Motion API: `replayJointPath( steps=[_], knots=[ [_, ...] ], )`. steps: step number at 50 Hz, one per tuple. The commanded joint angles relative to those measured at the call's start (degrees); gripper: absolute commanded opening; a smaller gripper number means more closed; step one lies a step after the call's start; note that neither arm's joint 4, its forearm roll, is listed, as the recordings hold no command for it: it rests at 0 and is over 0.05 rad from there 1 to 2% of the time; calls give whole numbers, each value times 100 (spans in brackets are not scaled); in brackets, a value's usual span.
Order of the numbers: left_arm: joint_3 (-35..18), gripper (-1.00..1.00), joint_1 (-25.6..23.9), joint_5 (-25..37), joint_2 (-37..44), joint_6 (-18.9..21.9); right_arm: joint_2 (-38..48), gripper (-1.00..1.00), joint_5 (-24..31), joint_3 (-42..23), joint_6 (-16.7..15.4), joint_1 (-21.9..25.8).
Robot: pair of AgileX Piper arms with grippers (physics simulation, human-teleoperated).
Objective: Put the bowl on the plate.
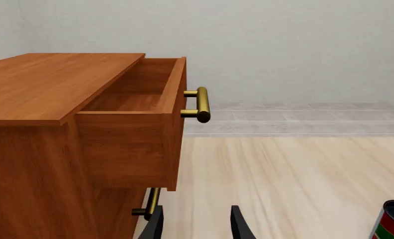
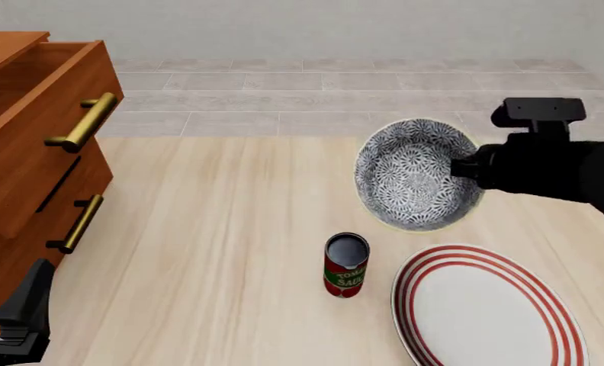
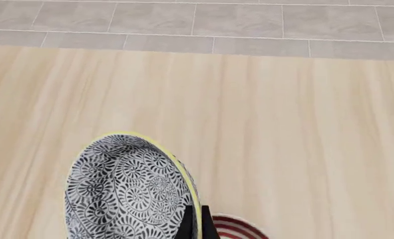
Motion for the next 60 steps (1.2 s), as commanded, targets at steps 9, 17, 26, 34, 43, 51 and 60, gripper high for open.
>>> replayJointPath(
  steps=[9, 17, 26, 34, 43, 51, 60],
  knots=[
    [0, 100, 0, 0, 0, 0, -1271, -100, 444, 831, 43, -432],
    [0, 100, 0, 0, 0, 0, -1747, -100, 588, 1223, 111, -596],
    [0, 100, 0, 0, 0, 0, -2138, -100, 787, 1425, 130, -719],
    [0, 100, 0, 0, 0, 0, -2546, -100, 1006, 1654, 148, -890],
    [0, 100, 0, 0, 0, 0, -3264, -100, 1501, 1901, 223, -978],
    [0, 100, 0, 0, 0, 0, -4039, -100, 2165, 2062, 265, -1083],
    [0, 100, 0, 0, 0, 0, -4384, -100, 2399, 2236, 326, -1154]
  ],
)
